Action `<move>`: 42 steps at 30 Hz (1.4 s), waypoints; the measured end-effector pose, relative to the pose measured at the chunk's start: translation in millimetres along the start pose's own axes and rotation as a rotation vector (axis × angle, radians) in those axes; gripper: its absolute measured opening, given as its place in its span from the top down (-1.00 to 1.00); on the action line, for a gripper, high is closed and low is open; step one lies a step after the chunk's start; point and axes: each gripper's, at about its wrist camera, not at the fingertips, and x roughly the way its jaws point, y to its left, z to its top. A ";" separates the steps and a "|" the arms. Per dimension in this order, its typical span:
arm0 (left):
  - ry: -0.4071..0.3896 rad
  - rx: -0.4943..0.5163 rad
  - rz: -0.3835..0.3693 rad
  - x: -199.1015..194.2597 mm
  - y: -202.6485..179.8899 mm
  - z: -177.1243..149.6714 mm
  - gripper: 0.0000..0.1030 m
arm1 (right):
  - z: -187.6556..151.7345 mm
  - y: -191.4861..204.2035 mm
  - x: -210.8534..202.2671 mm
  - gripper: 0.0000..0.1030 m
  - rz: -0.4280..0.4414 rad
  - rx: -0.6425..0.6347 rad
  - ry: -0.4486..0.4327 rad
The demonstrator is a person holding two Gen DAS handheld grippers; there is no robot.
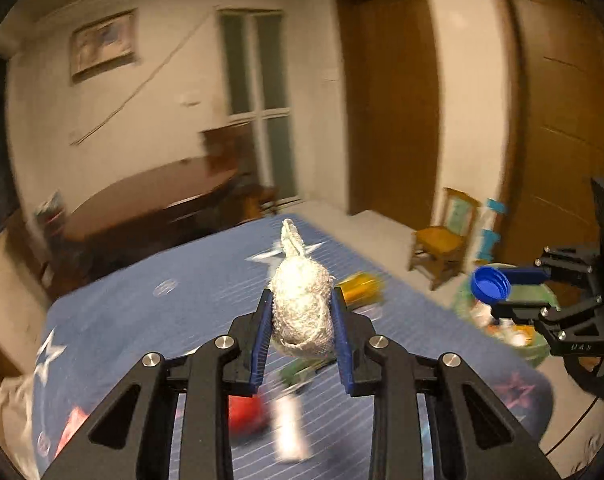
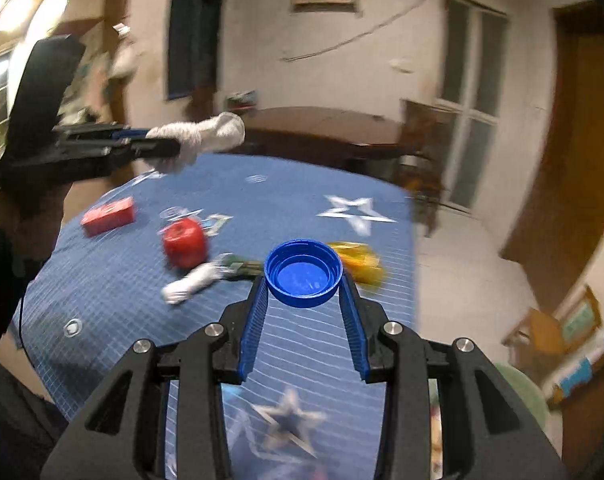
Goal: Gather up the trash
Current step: 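Carry the blue cap and white cloth over the green bin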
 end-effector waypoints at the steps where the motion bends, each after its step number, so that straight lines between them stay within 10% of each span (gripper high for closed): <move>1: -0.003 0.021 -0.013 7.2 -16.8 7.3 0.42 | -2.3 -10.4 -11.0 0.31 -0.036 0.018 -0.003; 11: -0.003 0.175 -0.187 70.6 -185.3 52.3 0.42 | -45.7 -112.5 -92.0 0.31 -0.356 0.191 0.054; 24: 0.113 0.298 -0.299 161.6 -342.2 43.4 0.42 | -99.7 -178.5 -86.3 0.31 -0.463 0.340 0.164; 42: 0.192 0.332 -0.308 195.9 -337.5 3.7 0.42 | -119.7 -193.1 -54.6 0.31 -0.429 0.375 0.238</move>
